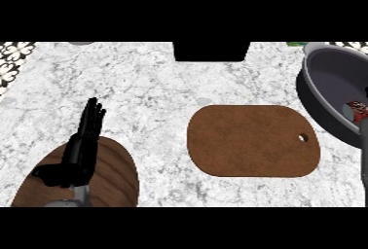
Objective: Pick the cupcake from the cutting board and place it in the pot
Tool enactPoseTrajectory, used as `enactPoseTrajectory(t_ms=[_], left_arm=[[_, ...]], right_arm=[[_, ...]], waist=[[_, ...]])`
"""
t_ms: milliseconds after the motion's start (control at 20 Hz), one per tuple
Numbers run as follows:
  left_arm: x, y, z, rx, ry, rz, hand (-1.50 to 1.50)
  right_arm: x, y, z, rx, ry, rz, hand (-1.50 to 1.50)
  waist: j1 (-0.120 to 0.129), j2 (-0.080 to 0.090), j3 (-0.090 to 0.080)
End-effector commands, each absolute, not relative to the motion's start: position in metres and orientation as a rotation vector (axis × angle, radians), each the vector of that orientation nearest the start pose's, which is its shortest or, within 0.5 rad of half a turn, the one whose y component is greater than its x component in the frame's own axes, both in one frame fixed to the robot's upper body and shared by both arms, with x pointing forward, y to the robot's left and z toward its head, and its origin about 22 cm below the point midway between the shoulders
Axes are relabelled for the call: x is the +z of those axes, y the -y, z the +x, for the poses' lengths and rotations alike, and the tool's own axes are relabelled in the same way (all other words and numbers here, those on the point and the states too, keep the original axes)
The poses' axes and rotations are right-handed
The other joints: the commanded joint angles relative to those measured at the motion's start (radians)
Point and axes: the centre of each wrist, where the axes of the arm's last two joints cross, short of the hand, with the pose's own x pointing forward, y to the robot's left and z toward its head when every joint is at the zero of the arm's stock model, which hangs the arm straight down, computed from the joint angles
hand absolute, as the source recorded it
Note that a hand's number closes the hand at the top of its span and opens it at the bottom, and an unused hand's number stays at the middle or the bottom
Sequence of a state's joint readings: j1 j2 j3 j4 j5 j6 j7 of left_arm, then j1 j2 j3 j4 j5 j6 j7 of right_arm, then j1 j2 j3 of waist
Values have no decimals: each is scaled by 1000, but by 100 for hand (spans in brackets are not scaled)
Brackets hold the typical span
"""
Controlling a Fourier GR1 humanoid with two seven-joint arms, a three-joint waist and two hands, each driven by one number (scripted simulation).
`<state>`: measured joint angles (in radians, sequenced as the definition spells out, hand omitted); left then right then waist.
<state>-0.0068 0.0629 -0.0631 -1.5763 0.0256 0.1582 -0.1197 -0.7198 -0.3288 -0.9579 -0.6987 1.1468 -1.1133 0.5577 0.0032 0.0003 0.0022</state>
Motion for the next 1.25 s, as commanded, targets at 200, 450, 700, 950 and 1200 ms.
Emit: enactPoseTrajectory(t_ms=[200, 450, 700, 950, 1200], left_arm=[[0, -213, 229, 33, 1710, 107, 0], [1, -237, 231, 26, 1706, 122, 0], [7, -226, 241, 33, 1705, 116, 0], [0, -230, 238, 53, 1690, 122, 0], [-10, -203, 225, 36, 1695, 100, 0]], right_arm=[[17, 408, 316, -1044, 890, -1707, -150], [15, 411, 274, -1042, 947, -1697, -150], [13, 416, 248, -1067, 926, -1735, -150], [11, 412, 185, -1141, 934, -1803, -150], [10, 400, 165, -1196, 896, -1841, -150]], waist=[[-5, -3, -2], [-7, -3, -2], [-4, -1, -2], [-16, -4, -2], [-9, -3, -3]])
